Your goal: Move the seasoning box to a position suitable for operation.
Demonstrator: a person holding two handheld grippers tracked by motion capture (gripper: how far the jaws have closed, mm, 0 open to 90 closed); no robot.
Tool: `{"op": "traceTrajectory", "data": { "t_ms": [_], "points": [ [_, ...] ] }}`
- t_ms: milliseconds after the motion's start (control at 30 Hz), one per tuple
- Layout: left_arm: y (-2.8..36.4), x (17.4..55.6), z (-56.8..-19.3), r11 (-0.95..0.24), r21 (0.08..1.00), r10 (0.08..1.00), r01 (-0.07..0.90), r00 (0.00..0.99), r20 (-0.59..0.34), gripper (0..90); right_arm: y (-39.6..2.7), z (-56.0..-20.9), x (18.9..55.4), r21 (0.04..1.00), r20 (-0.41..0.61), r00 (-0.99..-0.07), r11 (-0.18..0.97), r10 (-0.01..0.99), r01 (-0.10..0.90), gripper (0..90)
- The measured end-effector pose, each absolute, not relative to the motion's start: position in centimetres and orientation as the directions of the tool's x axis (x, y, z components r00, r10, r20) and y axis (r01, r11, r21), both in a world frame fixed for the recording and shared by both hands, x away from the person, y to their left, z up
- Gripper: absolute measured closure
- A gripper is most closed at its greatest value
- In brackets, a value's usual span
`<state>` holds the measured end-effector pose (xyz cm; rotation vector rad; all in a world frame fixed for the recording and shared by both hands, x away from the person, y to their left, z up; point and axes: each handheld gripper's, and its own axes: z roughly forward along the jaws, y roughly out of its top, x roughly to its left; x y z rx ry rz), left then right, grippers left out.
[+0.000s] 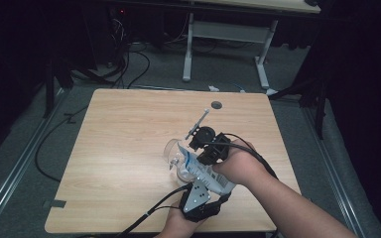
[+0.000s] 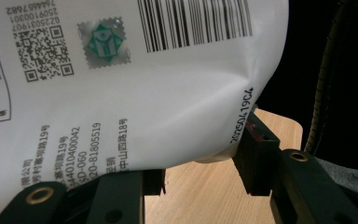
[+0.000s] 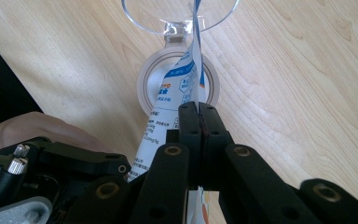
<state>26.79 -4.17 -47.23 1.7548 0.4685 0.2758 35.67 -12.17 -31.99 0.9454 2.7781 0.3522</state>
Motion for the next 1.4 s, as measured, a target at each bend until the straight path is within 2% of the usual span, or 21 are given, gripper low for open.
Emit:
{"op": "traceTrajectory", "data": {
  "t_ms": [1400],
  "points": [
    [-4.12, 26.76, -46.97, -0.172, 0.973, 0.453, 0.157, 0.889, -0.063, 57.9, -11.66, -32.0, 35.82, 0.272, -0.105, -0.786, 0.778, 0.61, 0.567, 89.9]
  ]
}}
